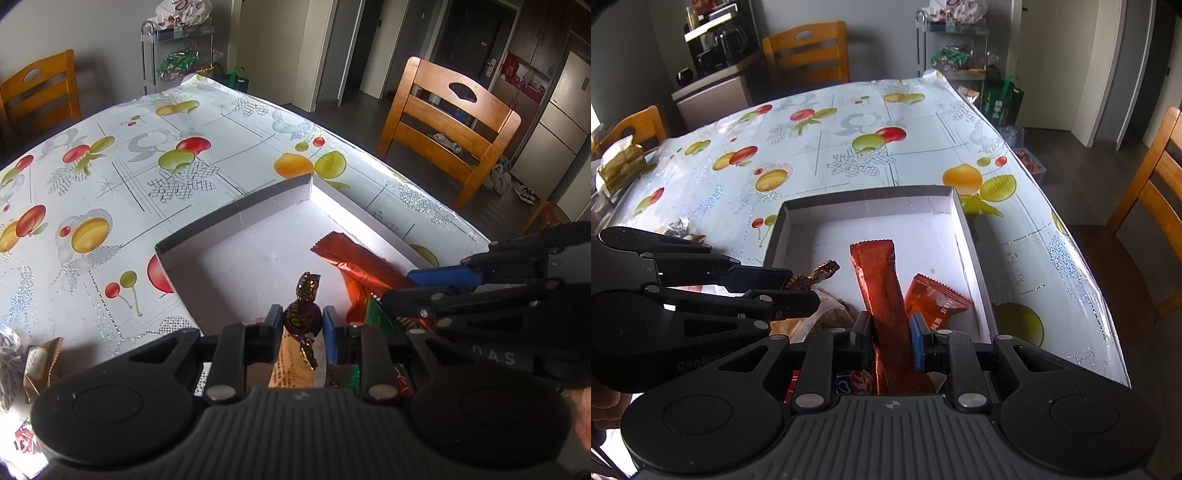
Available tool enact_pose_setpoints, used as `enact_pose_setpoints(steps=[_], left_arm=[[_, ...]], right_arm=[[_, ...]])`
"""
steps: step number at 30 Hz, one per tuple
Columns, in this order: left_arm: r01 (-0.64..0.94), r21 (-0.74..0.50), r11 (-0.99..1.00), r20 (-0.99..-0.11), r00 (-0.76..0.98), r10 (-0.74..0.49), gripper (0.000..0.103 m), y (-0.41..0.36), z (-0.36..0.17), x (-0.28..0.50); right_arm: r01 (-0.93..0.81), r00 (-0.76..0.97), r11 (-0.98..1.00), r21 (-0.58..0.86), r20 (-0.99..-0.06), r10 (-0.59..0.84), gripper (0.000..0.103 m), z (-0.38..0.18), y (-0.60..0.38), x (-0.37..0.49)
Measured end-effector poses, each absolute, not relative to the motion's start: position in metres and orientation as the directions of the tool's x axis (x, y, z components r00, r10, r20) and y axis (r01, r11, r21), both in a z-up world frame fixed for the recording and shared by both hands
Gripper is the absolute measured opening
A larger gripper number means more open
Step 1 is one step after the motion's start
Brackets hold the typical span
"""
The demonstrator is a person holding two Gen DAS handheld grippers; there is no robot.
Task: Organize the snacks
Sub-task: 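Lift and carry the red snack bar and brown chocolate over the white box, then lower both items into the white box and open both tools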
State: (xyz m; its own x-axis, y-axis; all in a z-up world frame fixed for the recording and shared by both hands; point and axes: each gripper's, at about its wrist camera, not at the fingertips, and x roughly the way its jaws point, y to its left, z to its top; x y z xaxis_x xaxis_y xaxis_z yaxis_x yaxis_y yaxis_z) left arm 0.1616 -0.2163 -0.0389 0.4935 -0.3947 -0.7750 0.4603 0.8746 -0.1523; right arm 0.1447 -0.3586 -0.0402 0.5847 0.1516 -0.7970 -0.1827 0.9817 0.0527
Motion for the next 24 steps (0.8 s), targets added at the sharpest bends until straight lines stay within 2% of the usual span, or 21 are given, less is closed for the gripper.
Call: enact_pose_setpoints(steps=[24], left_arm=[[0.474, -0.173, 0.863, -0.796, 0.449, -0.406, 0.021, -0.226, -0.051, 0.178]], right_arm=[[-0.149, 0.55, 0.988, 0.042, -0.827, 0.118, 0.024, -0.051, -0.368, 0.153]])
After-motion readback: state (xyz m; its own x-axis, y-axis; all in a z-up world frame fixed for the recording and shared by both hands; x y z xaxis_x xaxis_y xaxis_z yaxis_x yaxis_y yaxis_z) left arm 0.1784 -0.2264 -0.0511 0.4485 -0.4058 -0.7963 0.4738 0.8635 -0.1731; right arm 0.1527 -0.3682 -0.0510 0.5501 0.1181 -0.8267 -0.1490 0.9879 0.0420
